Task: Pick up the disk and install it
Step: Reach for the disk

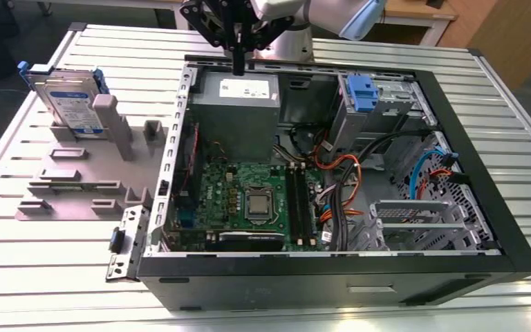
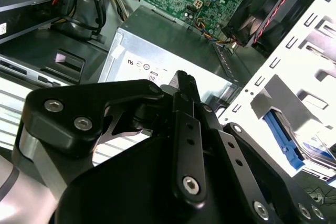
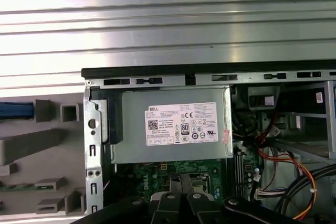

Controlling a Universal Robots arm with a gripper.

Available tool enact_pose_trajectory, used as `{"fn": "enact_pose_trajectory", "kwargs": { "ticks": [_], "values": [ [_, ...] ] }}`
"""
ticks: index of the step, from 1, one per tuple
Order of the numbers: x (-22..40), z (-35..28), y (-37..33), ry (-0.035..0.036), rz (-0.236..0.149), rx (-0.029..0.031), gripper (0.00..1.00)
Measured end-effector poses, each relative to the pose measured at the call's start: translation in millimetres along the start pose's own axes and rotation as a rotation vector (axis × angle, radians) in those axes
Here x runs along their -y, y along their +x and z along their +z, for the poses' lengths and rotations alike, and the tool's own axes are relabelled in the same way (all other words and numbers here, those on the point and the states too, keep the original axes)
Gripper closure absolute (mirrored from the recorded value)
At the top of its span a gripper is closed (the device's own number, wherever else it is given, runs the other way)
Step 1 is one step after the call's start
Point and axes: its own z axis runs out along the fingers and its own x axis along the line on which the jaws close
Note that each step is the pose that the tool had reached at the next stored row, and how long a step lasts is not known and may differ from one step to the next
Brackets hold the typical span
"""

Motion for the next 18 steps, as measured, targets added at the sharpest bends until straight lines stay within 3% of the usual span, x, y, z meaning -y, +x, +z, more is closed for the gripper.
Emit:
{"fn": "enact_pose_trajectory", "kwargs": {
  "ticks": [18],
  "values": [
    [0.3,-0.1,3.6,0.0000,0.000,0.0000,0.89]
  ]
}}
